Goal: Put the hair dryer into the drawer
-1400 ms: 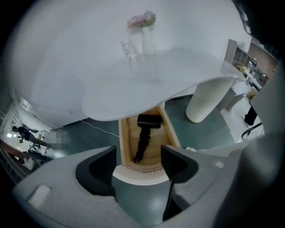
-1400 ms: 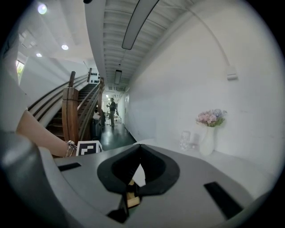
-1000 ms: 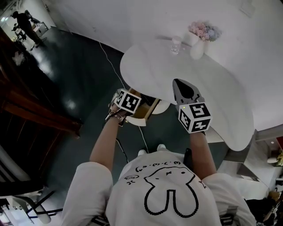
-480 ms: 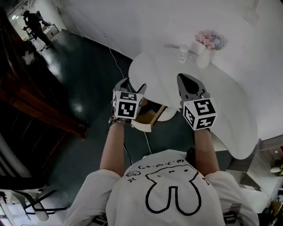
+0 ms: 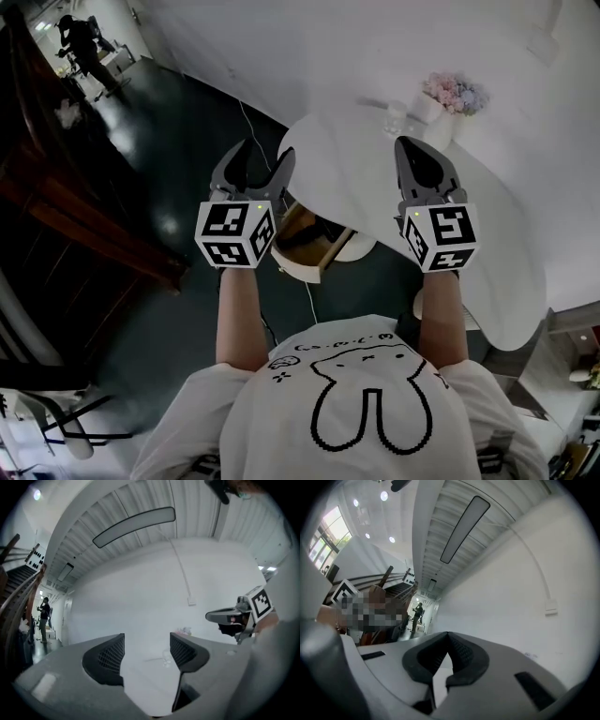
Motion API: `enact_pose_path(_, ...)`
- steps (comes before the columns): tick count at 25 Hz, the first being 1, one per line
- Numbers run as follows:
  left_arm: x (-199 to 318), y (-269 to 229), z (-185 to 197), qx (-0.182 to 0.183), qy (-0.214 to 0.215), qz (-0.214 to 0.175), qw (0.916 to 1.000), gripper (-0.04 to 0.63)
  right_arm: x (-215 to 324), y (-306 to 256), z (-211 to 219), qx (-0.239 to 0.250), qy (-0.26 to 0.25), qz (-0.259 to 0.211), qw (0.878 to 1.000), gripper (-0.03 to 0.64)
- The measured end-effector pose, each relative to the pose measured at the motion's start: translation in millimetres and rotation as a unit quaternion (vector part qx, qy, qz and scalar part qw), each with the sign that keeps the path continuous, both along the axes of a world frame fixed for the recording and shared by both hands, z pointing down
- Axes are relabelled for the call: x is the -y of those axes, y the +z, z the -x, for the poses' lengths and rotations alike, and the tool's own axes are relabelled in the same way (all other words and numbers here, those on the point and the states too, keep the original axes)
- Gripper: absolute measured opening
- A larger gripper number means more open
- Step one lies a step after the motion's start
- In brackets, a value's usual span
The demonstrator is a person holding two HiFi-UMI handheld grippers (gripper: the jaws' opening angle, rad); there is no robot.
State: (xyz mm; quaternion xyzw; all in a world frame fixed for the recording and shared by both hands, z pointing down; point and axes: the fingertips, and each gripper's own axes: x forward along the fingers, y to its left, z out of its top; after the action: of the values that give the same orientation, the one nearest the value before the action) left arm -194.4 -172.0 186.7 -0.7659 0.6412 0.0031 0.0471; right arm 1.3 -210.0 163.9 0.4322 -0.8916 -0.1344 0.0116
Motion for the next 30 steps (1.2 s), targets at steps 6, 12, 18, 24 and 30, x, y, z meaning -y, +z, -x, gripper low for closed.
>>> enact_pose_path(6, -20, -31, 19, 0.033, -0.069, -0.072, 0.9945, 0.033, -3, -27, -6, 0.029, -0.013, -0.035, 0.999, -0.001)
enact_pose_path(12, -31, -56, 10, 0.088, -0.065, -0.108, 0.9881, 0.018, -5, -40, -6, 0.027, -0.008, -0.059, 0.998, -0.002)
enact_pose_path(18, -26, -76, 11, 0.087, -0.062, -0.124, 0.9865, 0.018, -12, -52, -4, 0.037, -0.020, -0.075, 0.996, -0.002)
enact_pose_path(24, -27, -84, 10, 0.094, -0.070, -0.125, 0.9853, 0.020, -19, -52, -4, 0.037, -0.016, -0.086, 0.995, -0.002)
enact_pose_path(30, -27, -80, 5, 0.093, -0.068, -0.121, 0.9859, 0.020, -22, -49, -7, 0.033, -0.014, -0.085, 0.996, -0.002)
